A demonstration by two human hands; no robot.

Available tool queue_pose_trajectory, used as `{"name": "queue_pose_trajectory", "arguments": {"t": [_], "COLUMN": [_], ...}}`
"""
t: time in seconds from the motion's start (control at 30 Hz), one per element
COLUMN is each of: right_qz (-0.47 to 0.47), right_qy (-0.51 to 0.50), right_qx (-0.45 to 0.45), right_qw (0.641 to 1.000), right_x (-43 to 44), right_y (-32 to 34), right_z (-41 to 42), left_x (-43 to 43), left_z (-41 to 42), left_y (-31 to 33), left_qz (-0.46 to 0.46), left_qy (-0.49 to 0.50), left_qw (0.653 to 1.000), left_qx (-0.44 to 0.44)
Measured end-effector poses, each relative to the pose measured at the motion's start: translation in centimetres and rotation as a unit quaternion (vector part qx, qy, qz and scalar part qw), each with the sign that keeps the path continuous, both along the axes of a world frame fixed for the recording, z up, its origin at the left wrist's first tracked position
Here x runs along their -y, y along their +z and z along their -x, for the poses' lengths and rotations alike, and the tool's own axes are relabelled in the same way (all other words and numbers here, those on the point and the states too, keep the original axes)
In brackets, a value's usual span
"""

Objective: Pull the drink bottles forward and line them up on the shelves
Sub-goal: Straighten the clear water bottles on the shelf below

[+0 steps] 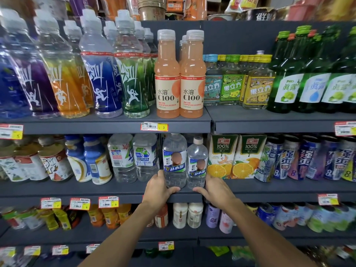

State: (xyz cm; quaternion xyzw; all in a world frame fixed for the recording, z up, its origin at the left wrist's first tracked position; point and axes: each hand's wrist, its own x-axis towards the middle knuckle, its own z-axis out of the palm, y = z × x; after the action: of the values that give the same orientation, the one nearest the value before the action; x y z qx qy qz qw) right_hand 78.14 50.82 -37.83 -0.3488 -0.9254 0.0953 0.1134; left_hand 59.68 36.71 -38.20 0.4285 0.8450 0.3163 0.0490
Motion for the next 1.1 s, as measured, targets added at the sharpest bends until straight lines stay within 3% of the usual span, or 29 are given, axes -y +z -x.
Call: {"name": "queue_pose_trajectory", "arguments": {"t": [1.1], "right_qz": [0.0], "right_qy": [-0.033], "right_qx": [0.007], "right_qw": [0.999], "right_x": [1.5], "right_y": [0.8], "right_z": [0.3], "left_x": [0.1], "left_z": [-0.4], "left_y": [0.8], "left_qz": [0.026], "left_qy": [-0.004], "left_qw": [0.999], "left_qx": [-0.029]}}
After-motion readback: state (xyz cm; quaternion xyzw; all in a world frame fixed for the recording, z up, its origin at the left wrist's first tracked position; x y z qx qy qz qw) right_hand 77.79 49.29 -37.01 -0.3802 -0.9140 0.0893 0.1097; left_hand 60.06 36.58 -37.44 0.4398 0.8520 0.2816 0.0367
